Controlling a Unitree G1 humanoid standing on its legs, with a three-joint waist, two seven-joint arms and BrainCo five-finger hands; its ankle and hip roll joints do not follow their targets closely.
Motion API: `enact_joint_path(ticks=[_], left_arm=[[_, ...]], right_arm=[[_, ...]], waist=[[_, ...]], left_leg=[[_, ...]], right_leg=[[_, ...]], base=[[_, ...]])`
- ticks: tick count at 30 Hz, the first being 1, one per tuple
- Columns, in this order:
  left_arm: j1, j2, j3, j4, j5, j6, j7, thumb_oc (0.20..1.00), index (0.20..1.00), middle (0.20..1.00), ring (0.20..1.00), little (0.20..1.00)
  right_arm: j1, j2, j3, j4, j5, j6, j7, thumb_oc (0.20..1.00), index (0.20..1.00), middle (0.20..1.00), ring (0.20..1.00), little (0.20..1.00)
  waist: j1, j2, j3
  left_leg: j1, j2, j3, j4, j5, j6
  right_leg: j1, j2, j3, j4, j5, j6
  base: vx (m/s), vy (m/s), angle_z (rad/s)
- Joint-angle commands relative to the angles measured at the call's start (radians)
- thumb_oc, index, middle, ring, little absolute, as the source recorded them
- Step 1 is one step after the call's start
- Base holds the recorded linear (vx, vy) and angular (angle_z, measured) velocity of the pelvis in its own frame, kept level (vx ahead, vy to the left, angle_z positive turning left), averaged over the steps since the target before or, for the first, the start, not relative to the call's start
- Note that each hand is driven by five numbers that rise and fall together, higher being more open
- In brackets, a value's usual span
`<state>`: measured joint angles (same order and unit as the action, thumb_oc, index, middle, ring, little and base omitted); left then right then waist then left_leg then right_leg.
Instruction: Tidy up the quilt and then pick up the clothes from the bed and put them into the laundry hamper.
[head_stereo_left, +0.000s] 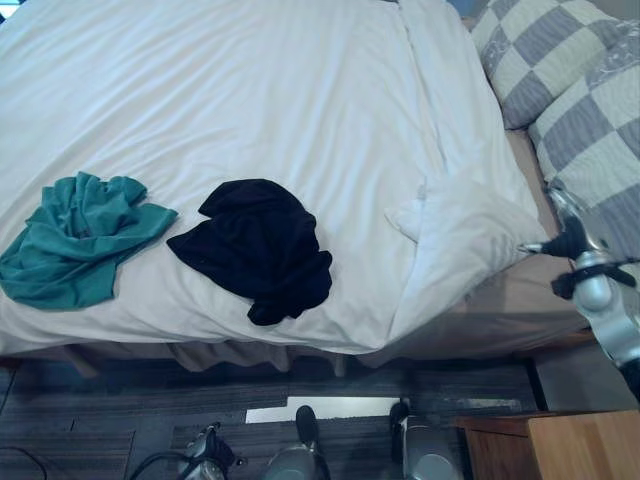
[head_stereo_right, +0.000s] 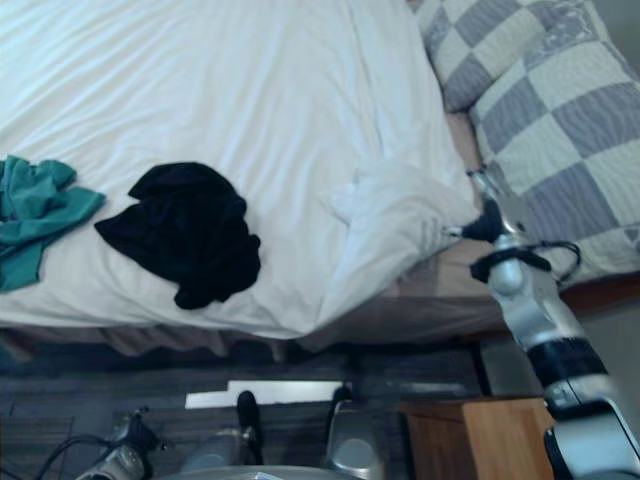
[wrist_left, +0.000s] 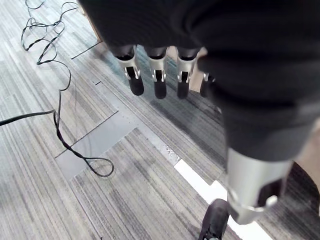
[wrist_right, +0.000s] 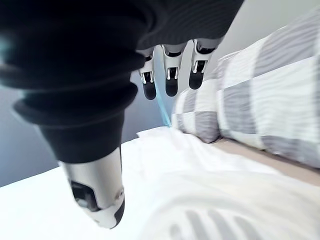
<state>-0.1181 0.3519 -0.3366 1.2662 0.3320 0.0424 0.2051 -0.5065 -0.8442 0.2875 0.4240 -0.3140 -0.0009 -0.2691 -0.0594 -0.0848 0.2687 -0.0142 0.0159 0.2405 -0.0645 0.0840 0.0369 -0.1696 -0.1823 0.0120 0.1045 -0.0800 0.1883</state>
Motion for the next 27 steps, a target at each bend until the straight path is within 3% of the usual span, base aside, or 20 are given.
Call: enact_joint_path(ticks=[1, 3, 6, 9, 10, 11, 18, 22, 23, 24, 27], left_arm=[[0.002, 0.000, -0.023, -0.025, 0.027, -0.024, 0.002, 1.000, 1.000, 1.000, 1.000, 1.000], [-0.005, -0.002, -0.025, -0.031, 0.019, -0.027, 0.005, 1.000, 1.000, 1.000, 1.000, 1.000], [-0.010, -0.031, -0.033, -0.071, -0.041, -0.042, 0.036, 1.000, 1.000, 1.000, 1.000, 1.000], [-0.019, -0.043, -0.045, -0.084, -0.056, -0.047, 0.042, 1.000, 1.000, 1.000, 1.000, 1.000], [-0.030, -0.053, -0.062, -0.082, -0.057, -0.045, 0.048, 1.000, 1.000, 1.000, 1.000, 1.000], [-0.034, -0.058, -0.071, -0.078, -0.054, -0.042, 0.049, 1.000, 1.000, 1.000, 1.000, 1.000], [-0.037, -0.089, -0.078, -0.066, -0.038, -0.034, 0.040, 1.000, 1.000, 1.000, 1.000, 1.000], [-0.020, -0.098, -0.033, -0.054, -0.013, -0.012, 0.030, 1.000, 1.000, 1.000, 1.000, 1.000], [-0.013, -0.104, -0.020, -0.050, -0.006, -0.005, 0.029, 1.000, 1.000, 1.000, 1.000, 1.000], [-0.010, -0.111, -0.009, -0.044, 0.002, 0.001, 0.028, 1.000, 1.000, 1.000, 1.000, 1.000], [0.001, -0.125, 0.015, -0.033, 0.015, 0.011, 0.025, 1.000, 1.000, 1.000, 1.000, 1.000]], right_arm=[[-0.154, -0.016, 0.051, 0.109, 0.021, -0.002, 0.009, 1.000, 1.000, 1.000, 1.000, 1.000], [-0.193, 0.001, 0.079, 0.147, 0.026, 0.006, 0.012, 1.000, 1.000, 1.000, 1.000, 1.000], [-0.323, 0.063, 0.188, 0.288, 0.034, 0.009, 0.027, 1.000, 1.000, 1.000, 1.000, 1.000], [-0.363, 0.100, 0.225, 0.357, 0.044, 0.015, 0.033, 1.000, 1.000, 1.000, 1.000, 1.000], [-0.376, 0.144, 0.236, 0.415, 0.054, 0.020, 0.034, 0.526, 0.526, 0.526, 0.526, 0.526], [-0.374, 0.161, 0.241, 0.438, 0.057, 0.023, 0.040, 0.200, 0.200, 0.200, 0.200, 0.200], [-0.236, 0.212, 0.191, 0.439, 0.080, 0.022, 0.045, 0.200, 0.200, 0.200, 0.200, 0.200], [0.036, 0.178, -0.003, 0.200, 0.101, 0.019, 0.011, 0.200, 0.200, 0.200, 0.200, 0.200], [0.128, 0.191, -0.081, 0.141, 0.127, 0.013, -0.013, 0.520, 0.520, 0.520, 0.520, 0.520], [0.217, 0.213, -0.144, 0.099, 0.149, 0.003, -0.028, 1.000, 1.000, 1.000, 1.000, 1.000], [0.426, 0.301, -0.294, 0.034, 0.225, -0.021, -0.064, 1.000, 1.000, 1.000, 1.000, 1.000]], waist=[[0.031, -0.012, -0.004], [0.036, -0.015, -0.008], [0.048, 0.009, -0.001], [0.048, 0.028, 0.015], [0.049, 0.045, 0.029], [0.047, 0.053, 0.032], [0.017, 0.082, 0.024], [-0.022, 0.085, 0.003], [-0.038, 0.084, 0.000], [-0.049, 0.081, -0.008], [-0.082, 0.073, -0.034]], left_leg=[[0.009, 0.070, -0.036, 0.058, -0.145, -0.114], [0.008, 0.068, -0.040, 0.061, -0.146, -0.116], [-0.015, 0.093, -0.046, 0.065, -0.127, -0.129], [-0.032, 0.106, -0.058, 0.059, -0.109, -0.136], [-0.041, 0.115, -0.064, 0.048, -0.093, -0.141], [-0.042, 0.119, -0.066, 0.043, -0.086, -0.143], [-0.023, 0.139, -0.056, 0.009, -0.065, -0.155], [0.007, 0.143, -0.038, -0.001, -0.073, -0.154], [0.020, 0.142, -0.032, -0.002, -0.079, -0.153], [0.028, 0.142, -0.030, -0.004, -0.083, -0.152], [0.053, 0.137, -0.017, -0.012, -0.093, -0.150]], right_leg=[[0.045, -0.031, 0.014, -0.038, 0.031, 0.032], [0.046, -0.033, 0.009, -0.047, 0.043, 0.035], [0.023, -0.003, 0.009, -0.038, 0.044, 0.015], [0.000, 0.015, 0.007, -0.020, 0.033, 0.001], [-0.014, 0.029, 0.001, -0.009, 0.025, -0.007], [-0.018, 0.035, -0.003, -0.007, 0.023, -0.011], [-0.005, 0.059, -0.012, -0.021, 0.016, -0.022], [0.024, 0.061, -0.005, -0.039, 0.016, -0.022], [0.035, 0.059, -0.004, -0.041, 0.013, -0.020], [0.044, 0.058, -0.001, -0.047, 0.016, -0.018], [0.065, 0.049, 0.008, -0.070, 0.030, -0.010]], base=[[0.06, -0.169, 0.69], [0.05, -0.191, 0.53], [0.01, -0.197, 0.24], [-0.04, -0.112, 0.00], [-0.04, -0.103, 0.03], [-0.04, -0.102, 0.04], [0.01, -0.046, -0.06], [0.05, 0.024, 0.03], [0.07, 0.034, -0.12], [0.07, 0.035, -0.18], [0.05, 0.042, -0.13]])
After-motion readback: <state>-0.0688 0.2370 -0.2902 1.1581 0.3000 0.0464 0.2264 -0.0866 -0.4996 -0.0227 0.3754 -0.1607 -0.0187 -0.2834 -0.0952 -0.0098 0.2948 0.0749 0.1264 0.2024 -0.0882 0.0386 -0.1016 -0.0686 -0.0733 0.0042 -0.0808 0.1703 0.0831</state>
